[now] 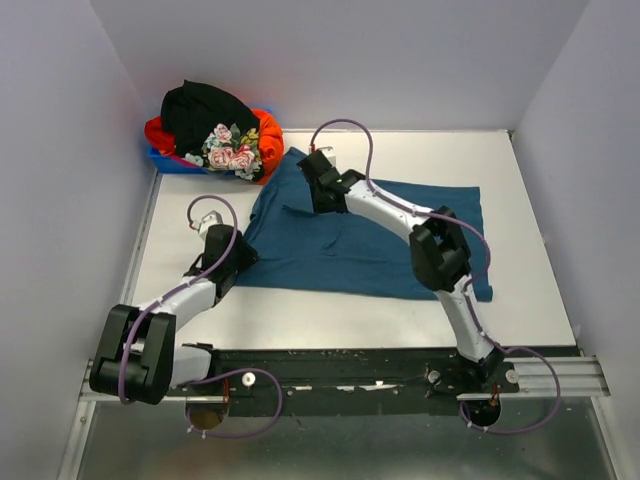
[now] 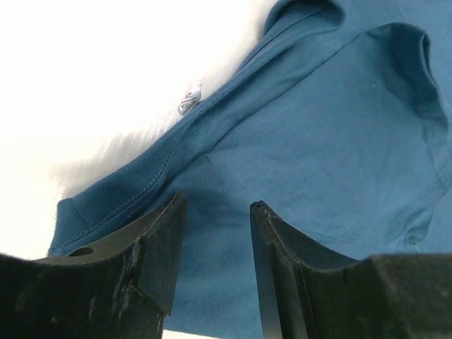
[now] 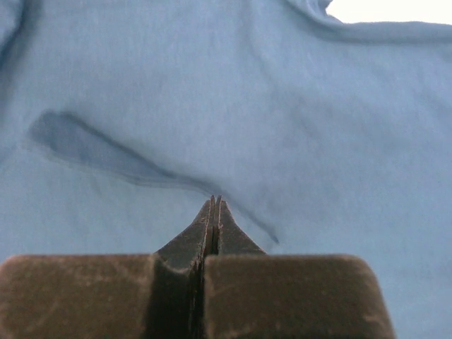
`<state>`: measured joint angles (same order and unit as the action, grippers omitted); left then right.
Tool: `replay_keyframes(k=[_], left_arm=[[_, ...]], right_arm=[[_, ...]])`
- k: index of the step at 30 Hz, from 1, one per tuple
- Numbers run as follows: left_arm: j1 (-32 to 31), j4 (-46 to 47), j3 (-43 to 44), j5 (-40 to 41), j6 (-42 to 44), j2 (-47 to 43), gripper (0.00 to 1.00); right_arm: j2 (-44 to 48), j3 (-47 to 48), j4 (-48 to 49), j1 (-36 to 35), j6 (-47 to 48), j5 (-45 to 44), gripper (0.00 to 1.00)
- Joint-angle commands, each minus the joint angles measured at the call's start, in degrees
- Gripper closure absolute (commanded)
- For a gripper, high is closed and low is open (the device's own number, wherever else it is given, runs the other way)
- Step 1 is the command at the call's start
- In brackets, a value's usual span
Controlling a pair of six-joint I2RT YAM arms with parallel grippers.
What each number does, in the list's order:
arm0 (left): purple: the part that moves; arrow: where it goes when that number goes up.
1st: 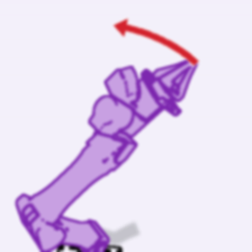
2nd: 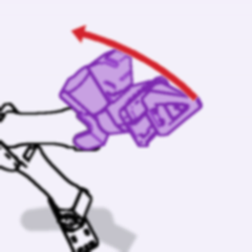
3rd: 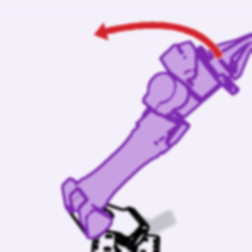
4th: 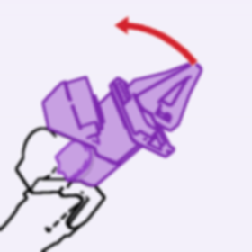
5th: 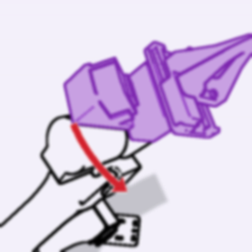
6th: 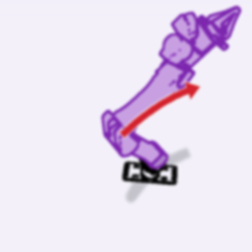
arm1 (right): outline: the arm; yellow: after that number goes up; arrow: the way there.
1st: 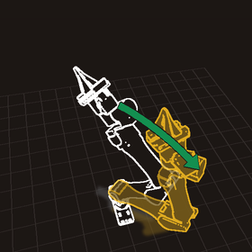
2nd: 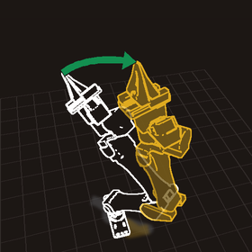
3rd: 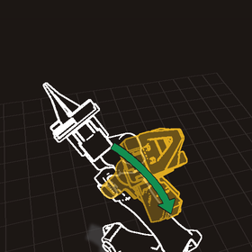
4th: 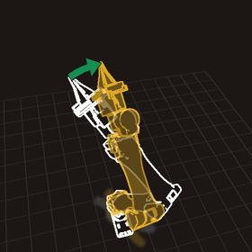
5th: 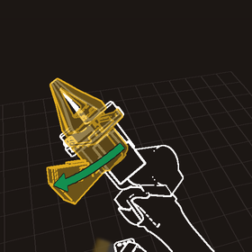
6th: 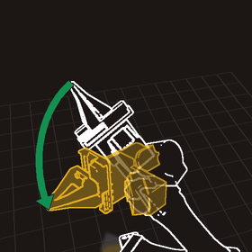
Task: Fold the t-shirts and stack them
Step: Fold the flattened tshirt in 1/3 of the way
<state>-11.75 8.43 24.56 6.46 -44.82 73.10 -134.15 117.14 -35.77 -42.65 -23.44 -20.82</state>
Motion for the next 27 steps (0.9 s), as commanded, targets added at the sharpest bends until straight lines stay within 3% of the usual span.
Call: replay_keyframes(k=[1, 8, 14, 18, 27], left_arm=[[-0.5, -0.2, -1.8, 3.6, 1.8, -6.1, 0.45], [-1.8, -4.0, -3.0, 7.8, 1.1, -14.3, 0.45], [-2.0, -8.3, -1.8, 10.9, -2.5, -13.8, 0.44], [-2.0, -9.7, -1.9, 10.2, -2.9, -13.8, 0.44], [-4.2, -9.2, -1.4, 8.0, -3.5, -11.7, 0.46]], right_arm=[[13.9, -13.8, 5.7, -0.9, 0.2, 3.4, 0.99], [35.8, -43.5, 9.8, -0.9, -6.1, 2.7, 0.99], [50.5, -63.8, 10.7, -0.9, -12.3, 5.1, 0.99], [54.8, -69.4, 8.0, -0.9, -15.8, 3.7, 0.99], [49.3, -70.7, 2.0, -0.9, -23.3, 0.1, 0.99]])
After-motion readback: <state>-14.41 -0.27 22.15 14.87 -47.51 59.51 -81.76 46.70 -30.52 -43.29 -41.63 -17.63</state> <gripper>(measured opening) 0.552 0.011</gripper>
